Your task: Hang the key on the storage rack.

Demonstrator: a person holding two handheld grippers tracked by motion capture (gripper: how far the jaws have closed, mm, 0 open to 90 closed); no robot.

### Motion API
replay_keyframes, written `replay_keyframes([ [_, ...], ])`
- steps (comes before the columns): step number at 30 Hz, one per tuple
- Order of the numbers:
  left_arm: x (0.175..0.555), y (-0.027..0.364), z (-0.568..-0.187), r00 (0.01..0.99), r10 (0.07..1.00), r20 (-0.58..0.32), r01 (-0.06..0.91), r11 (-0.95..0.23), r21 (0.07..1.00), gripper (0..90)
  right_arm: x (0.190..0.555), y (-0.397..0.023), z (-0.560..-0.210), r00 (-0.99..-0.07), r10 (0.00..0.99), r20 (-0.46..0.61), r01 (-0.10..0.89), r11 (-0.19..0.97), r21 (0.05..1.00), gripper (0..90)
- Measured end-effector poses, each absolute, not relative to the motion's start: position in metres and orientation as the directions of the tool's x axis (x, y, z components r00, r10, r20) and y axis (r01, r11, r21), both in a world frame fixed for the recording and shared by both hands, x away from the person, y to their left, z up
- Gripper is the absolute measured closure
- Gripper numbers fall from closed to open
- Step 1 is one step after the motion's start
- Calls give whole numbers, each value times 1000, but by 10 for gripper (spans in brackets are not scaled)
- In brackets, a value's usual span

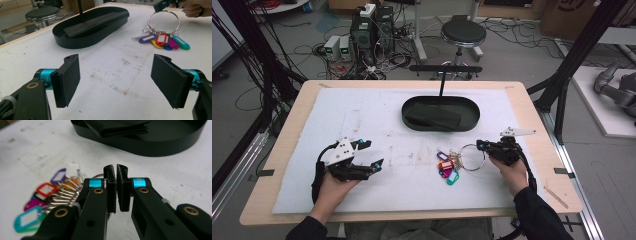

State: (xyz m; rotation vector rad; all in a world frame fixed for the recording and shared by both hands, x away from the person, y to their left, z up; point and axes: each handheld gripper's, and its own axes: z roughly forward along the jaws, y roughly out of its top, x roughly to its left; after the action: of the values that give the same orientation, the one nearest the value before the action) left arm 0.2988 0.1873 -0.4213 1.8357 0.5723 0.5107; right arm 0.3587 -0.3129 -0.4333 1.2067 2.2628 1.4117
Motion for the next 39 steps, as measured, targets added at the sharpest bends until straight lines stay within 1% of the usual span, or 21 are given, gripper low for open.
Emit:
replay_keyframes([
  [4,299,187,-421,792,607,72,137,-291,947,235,356,-310,-430,-647,713,271,528,163,833,876],
  [7,299,187,-421,792,605,74,135,-294,946,235,354,-306,-428,-660,699,275,515,154,843,875],
  [20,298,186,-421,797,600,72,133,-291,948,235,353,-299,-426,-685,667,292,534,188,824,867],
  [30,298,184,-419,801,595,62,133,-278,951,235,349,-291,-414,-740,625,248,472,220,854,879],
  [35,298,182,-418,806,589,65,128,-280,952,235,348,-288,-404,-761,606,230,438,219,872,879],
  [39,299,179,-416,810,583,62,123,-273,954,235,346,-284,-394,-783,589,200,407,241,881,879],
])
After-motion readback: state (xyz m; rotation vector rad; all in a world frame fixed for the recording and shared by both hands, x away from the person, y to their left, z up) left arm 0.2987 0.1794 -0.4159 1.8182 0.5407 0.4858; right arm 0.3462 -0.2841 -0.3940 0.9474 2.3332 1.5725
